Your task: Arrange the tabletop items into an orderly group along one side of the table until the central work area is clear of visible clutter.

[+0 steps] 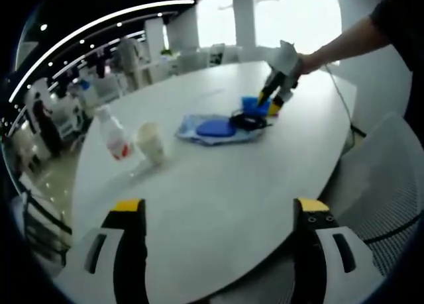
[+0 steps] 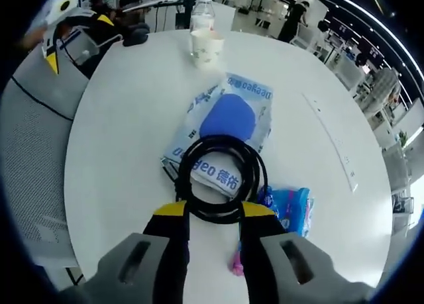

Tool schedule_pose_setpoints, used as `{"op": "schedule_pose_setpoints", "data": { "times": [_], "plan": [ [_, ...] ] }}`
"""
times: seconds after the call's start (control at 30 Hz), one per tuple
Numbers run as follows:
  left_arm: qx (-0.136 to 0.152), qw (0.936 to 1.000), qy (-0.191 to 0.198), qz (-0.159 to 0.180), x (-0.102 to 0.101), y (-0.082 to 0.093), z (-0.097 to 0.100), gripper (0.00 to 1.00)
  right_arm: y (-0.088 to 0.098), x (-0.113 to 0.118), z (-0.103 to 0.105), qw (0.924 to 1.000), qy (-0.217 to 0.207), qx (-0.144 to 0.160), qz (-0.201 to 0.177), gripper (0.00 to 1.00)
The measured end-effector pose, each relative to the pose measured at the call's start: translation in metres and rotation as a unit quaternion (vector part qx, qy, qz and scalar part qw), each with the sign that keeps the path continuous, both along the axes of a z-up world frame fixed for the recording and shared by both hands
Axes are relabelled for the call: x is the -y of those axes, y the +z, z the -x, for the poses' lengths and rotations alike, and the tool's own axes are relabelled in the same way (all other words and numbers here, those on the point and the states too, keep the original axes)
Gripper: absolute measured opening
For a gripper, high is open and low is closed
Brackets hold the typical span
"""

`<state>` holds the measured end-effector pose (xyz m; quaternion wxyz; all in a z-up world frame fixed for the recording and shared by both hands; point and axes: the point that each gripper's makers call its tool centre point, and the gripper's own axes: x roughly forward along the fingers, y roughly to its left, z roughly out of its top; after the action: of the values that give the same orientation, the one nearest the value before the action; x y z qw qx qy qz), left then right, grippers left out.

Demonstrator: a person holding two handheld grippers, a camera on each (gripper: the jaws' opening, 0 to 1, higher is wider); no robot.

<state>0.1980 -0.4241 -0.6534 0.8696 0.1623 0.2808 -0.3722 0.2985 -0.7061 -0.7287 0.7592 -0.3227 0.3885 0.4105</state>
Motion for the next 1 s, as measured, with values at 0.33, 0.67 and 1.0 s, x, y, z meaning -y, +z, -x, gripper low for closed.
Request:
{"op": "schedule_pose_setpoints", "data": {
  "times": [0.33, 0.67, 1.0],
  "plan": [
    [0.001, 1.0000, -0.006, -0.004, 0.002, 0.000, 0.001, 0.89, -0.013, -0.018, 0.011, 0.9996, 0.023, -0.016, -0.004, 0.30],
    [0.000, 1.0000, -0.004, -0.004, 0.001, -0.001, 0.000, 0.89, -0.022, -0.032, 0.012, 0.9987, 0.044, -0.025, 0.001, 0.28],
    [0.002, 1.0000, 0.002, -0.002, -0.001, 0.000, -0.001, 0.88, -0.036, -0.036, 0.011, 0.9974, 0.056, -0.040, 0.022, 0.20]
  ]
}}
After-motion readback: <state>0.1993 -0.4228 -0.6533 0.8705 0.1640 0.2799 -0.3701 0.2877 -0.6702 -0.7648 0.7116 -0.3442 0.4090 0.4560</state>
